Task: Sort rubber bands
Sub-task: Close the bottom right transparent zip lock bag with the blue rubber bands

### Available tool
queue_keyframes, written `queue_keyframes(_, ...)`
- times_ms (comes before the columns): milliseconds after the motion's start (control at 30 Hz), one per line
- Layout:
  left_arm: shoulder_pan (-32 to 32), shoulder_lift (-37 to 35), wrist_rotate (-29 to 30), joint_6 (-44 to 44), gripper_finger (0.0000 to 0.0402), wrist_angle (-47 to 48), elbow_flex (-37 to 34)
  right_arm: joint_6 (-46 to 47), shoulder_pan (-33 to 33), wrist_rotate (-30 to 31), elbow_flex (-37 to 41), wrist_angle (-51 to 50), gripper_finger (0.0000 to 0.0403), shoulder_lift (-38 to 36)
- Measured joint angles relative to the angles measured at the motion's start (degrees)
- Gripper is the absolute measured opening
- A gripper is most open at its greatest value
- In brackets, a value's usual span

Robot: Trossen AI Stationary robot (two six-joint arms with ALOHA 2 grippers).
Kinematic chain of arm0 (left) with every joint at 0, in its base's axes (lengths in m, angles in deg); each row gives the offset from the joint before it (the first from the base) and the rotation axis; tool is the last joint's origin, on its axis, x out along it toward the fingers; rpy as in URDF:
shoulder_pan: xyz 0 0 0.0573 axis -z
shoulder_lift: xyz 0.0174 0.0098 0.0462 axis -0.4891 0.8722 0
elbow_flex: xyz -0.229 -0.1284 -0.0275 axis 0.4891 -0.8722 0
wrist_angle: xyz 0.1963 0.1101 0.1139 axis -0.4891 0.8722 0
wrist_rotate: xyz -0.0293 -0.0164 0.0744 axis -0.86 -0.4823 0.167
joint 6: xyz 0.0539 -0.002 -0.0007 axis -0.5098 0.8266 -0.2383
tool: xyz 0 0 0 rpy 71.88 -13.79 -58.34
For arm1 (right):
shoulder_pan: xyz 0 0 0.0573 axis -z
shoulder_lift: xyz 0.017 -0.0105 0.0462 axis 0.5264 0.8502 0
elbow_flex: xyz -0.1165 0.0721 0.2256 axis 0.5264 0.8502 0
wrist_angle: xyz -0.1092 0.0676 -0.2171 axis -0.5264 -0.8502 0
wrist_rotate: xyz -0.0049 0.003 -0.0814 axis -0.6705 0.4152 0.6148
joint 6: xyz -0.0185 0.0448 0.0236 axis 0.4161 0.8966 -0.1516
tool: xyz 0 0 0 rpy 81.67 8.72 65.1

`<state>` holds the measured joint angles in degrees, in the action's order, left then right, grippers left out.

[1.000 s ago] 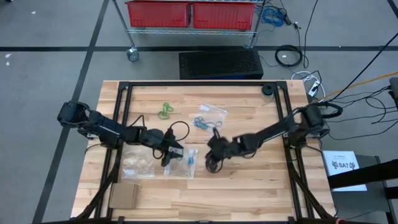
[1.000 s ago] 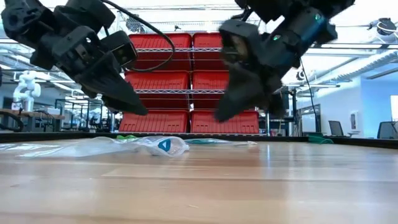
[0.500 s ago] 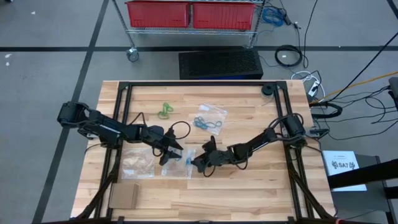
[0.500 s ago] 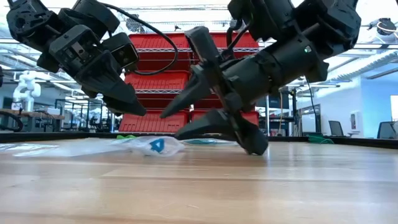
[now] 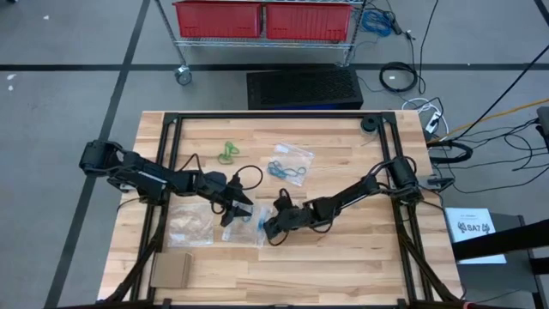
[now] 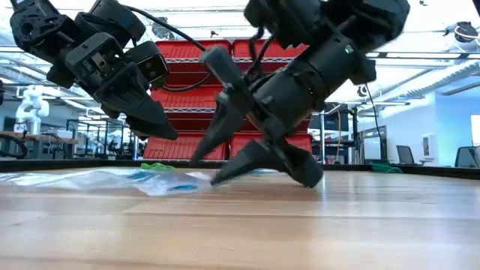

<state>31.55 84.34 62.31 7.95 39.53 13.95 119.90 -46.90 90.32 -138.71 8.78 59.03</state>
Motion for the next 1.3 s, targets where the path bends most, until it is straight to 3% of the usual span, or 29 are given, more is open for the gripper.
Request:
queue_keyframes(200, 0.00, 0.00, -0.01, 0.02, 0.0216, 0.27, 0.00, 0.17, 0.15, -2.03, -9.19, -20.83, 0.0185, -0.09)
queue_keyframes(433, 0.00, 0.00, -0.01, -0.09, 0.0216, 0.26, 0.00, 0.26, 0.27, -1.55, -10.97, -19.93, 0.0188, 0.22)
queue_keyframes(767, 0.00, 0.00, -0.01, -0.39, 0.0216, 0.26, 0.00, 1.34, 1.26, -0.14, -11.14, -17.74, 0.0133, 3.71)
queue_keyframes(900, 0.00, -0.02, -0.01, -0.22, 0.0216, 0.26, 0.00, -3.03, 1.25, 0.93, -11.12, -17.42, 0.0101, 3.56)
queue_keyframes(1100, 0.00, -0.01, 0.11, -0.42, 0.0216, -0.66, 0.00, -11.65, 1.36, 2.57, -10.92, -20.79, 0.0011, 0.80)
queue_keyframes(1300, -1.01, -0.02, 0.31, -0.46, 0.0216, -3.49, 0.00, -21.36, 2.24, 3.92, -10.90, -30.11, 0.0005, -4.88)
